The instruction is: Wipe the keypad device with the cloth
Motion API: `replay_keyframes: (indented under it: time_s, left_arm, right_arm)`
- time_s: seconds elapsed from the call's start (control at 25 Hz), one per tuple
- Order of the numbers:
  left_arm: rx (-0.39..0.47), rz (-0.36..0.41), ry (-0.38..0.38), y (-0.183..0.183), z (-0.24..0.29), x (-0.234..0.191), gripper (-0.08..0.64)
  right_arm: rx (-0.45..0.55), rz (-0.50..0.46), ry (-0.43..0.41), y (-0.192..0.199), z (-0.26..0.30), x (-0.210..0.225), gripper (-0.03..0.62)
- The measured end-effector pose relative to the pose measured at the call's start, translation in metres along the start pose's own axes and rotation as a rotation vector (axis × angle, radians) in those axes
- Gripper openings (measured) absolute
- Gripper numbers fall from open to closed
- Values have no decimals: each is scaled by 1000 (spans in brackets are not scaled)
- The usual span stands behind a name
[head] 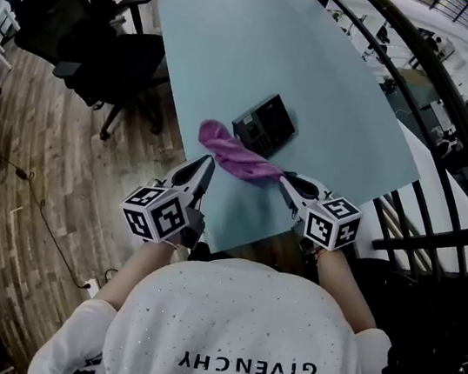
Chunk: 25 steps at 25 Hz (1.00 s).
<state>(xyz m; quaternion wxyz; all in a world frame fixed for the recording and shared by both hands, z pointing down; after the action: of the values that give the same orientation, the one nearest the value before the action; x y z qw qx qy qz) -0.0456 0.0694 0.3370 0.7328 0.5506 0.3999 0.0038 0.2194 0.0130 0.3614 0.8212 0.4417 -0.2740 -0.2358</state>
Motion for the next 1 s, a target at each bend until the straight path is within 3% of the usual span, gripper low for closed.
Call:
replay_keyframes:
  time_s: [0.24,0.48,0.68,1.0]
  left_arm:
    - [81,71,39,-19,5,51,2]
    - [137,141,90,-40,6,97,2]
    - [200,168,107,-45,4,119,0]
    - [230,182,86,-37,-2,140,0]
  right_arm:
    - [296,110,-218,-60,-37,-22,29]
    - [459,71,-316,-107,-84,-38,29]
    - [566,74,-342,-130,-113,-36,29]
    - [538,8,-256,-126,-123,-39,28]
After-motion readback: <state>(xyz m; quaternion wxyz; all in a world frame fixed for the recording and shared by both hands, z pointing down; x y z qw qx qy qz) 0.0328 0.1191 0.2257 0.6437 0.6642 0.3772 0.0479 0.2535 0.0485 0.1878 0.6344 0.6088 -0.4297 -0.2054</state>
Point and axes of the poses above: the fingertips, and each gripper's own axes: z forward along the fingers, x to its right, y out of its underside, the point moved 9 cm from there along -z, backward along the fingers, and after that the axes turned 11 degrees about y, right-handed, at the moved point
